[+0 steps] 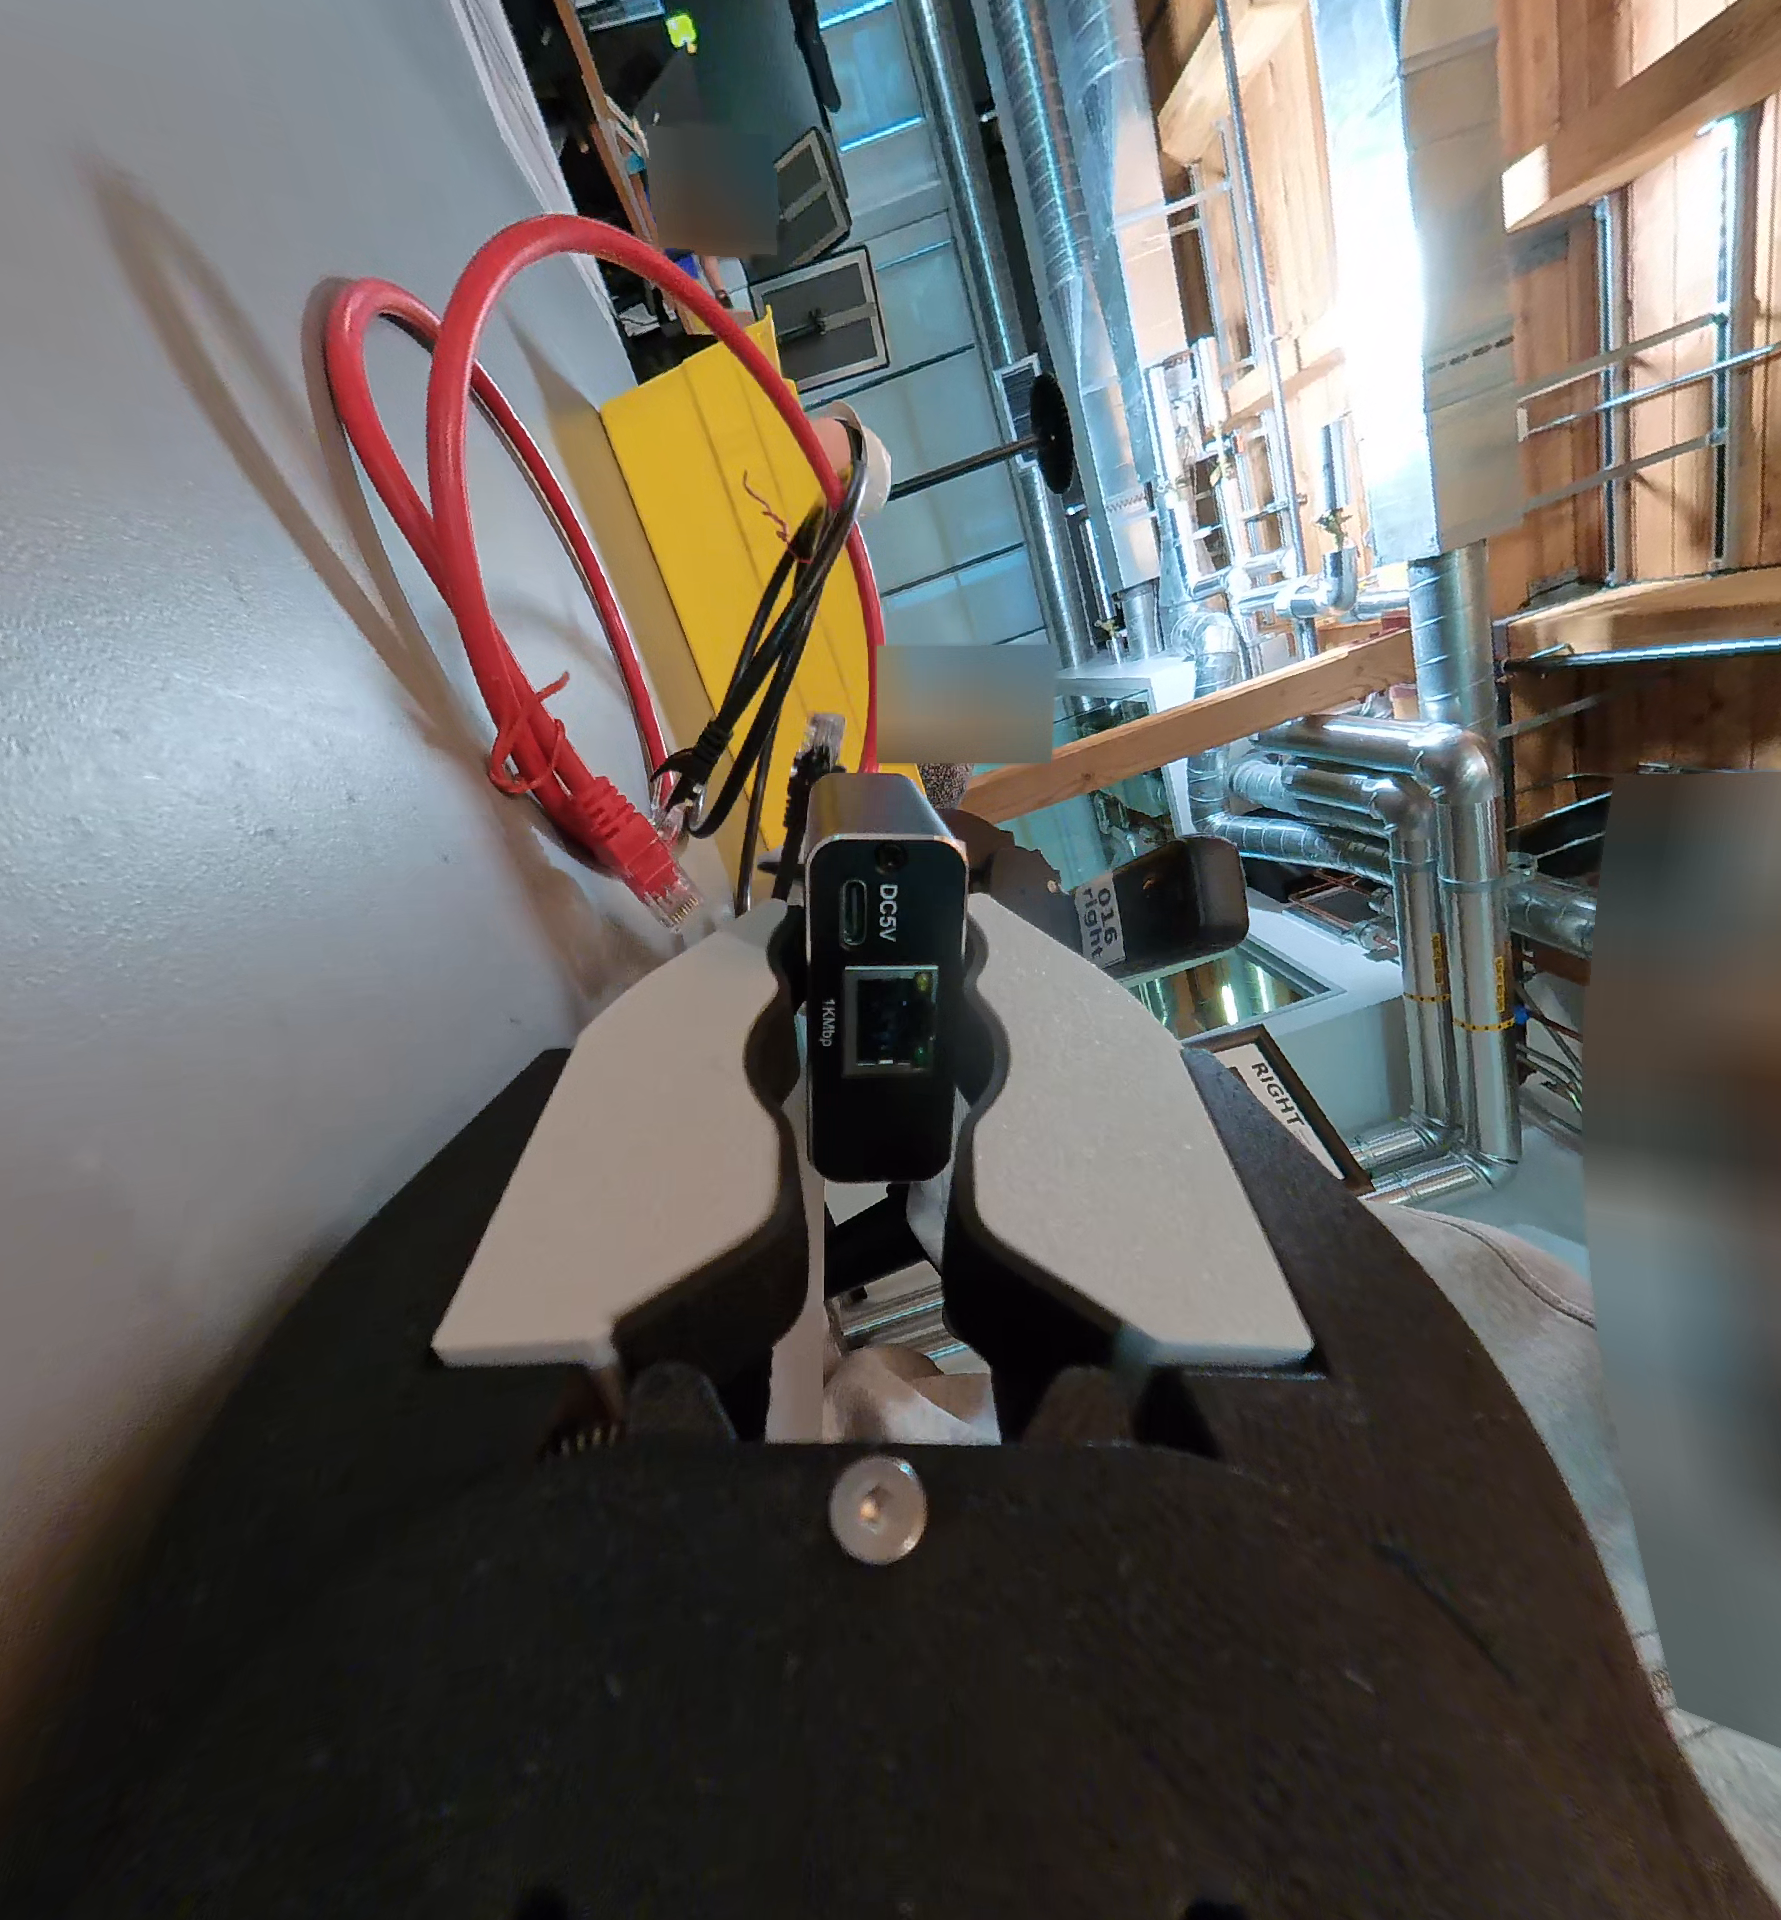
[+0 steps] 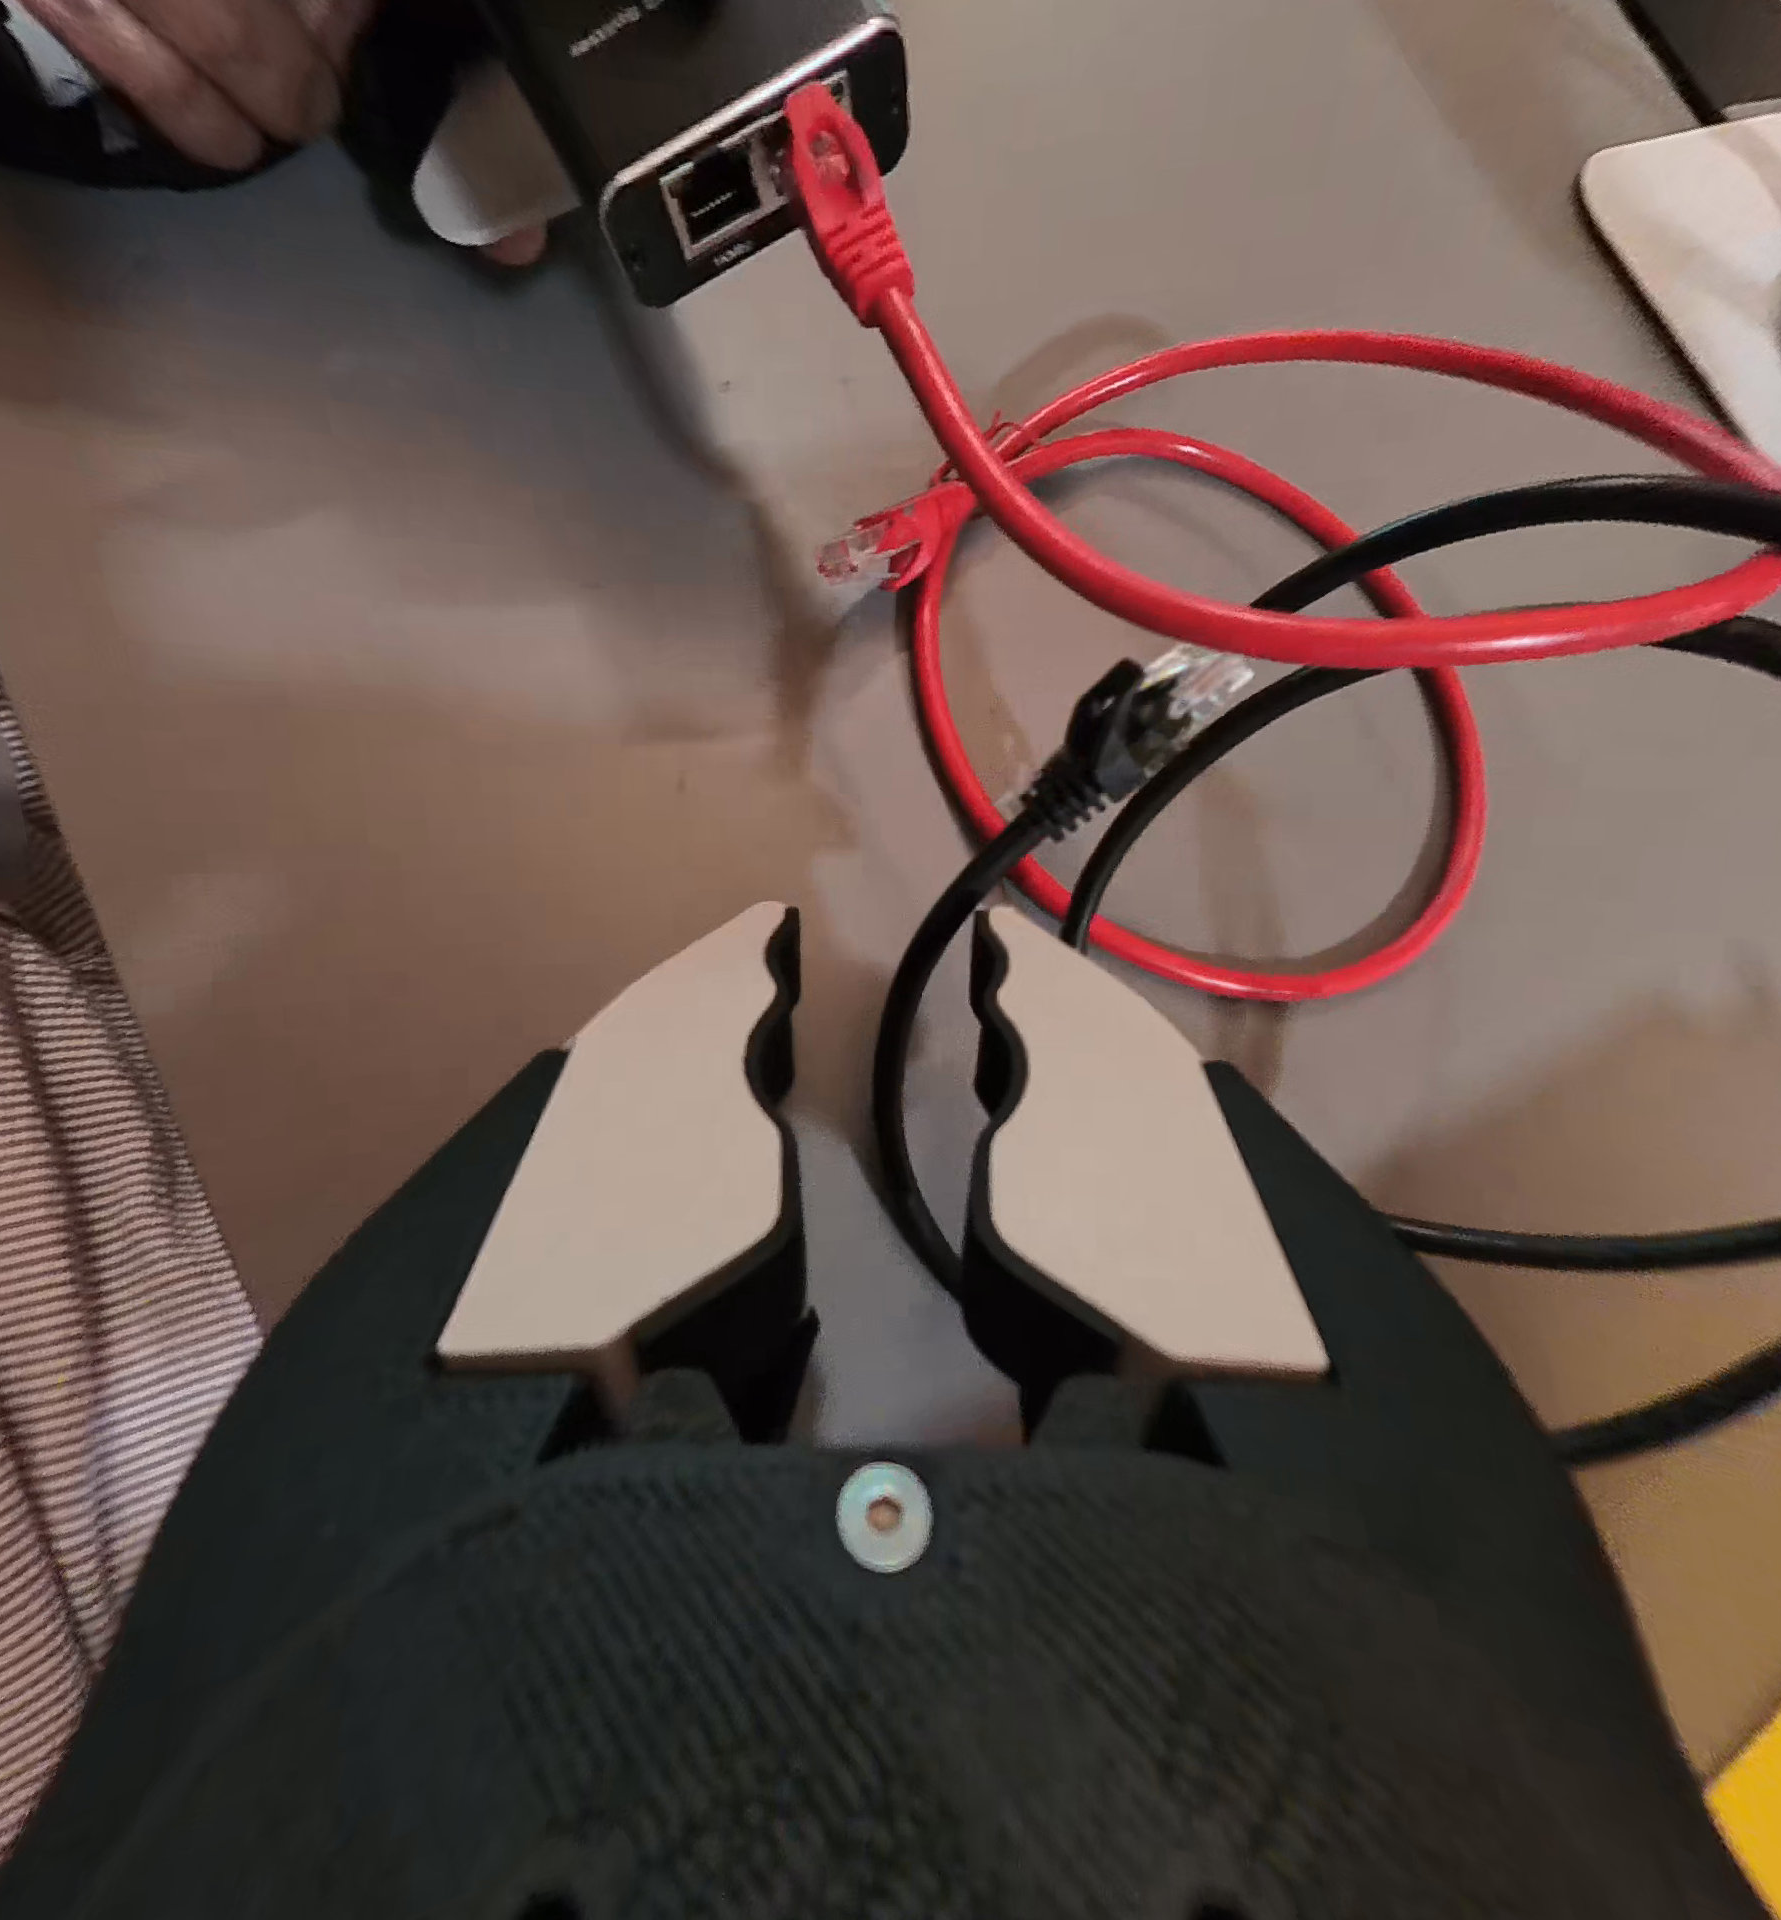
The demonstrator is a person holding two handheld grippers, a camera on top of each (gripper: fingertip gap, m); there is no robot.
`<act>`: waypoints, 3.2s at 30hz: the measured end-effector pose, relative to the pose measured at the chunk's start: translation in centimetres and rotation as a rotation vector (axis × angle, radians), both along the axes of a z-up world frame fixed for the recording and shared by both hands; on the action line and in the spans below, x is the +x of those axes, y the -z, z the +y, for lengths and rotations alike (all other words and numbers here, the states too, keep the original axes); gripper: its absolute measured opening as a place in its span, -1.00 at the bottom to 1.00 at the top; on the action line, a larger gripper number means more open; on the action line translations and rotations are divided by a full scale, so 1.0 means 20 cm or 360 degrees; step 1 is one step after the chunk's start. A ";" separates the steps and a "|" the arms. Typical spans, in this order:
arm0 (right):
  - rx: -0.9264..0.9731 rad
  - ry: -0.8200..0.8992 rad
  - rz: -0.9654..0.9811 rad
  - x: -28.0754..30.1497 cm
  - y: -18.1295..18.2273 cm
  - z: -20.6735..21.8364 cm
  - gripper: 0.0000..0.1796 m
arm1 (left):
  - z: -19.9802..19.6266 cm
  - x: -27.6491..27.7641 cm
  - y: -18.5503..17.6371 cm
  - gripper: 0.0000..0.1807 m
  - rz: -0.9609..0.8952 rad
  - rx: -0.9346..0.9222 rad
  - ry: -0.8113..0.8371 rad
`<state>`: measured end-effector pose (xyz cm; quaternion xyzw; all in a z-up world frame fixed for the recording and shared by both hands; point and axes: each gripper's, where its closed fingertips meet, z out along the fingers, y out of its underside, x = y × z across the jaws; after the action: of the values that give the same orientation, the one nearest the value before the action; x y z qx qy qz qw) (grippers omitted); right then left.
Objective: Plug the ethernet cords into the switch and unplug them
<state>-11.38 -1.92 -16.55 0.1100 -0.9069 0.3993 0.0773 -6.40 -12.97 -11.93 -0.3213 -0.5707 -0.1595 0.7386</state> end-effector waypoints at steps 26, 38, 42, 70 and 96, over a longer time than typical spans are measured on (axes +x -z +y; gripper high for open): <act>-0.0637 0.0583 0.0267 -0.40 -0.44 0.13 -0.94 | 0.00 0.00 0.01 -0.72 -0.0008 -0.0034 -0.0005; -0.1107 0.0534 0.0329 -0.31 -0.79 0.20 -0.94 | 0.03 0.00 0.03 -0.72 -0.0034 -0.0104 0.0020; -0.1189 0.0551 0.0369 -0.32 -0.90 0.24 -0.94 | 0.03 0.00 0.03 -0.73 -0.0043 -0.0122 0.0025; -0.0295 -0.0626 0.0338 0.27 -0.26 -0.01 -0.94 | 0.09 0.02 0.05 -0.72 -0.0082 -0.0098 0.0171; -0.0439 -0.1031 -0.0665 0.27 -0.41 -0.01 -0.93 | 0.22 0.15 -0.06 -0.73 0.0141 0.0047 0.0619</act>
<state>-5.93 -2.02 -8.41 0.2951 -0.7595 0.5347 -0.2242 -3.33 -8.60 -10.73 -0.4214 -0.4625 -0.2932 0.7229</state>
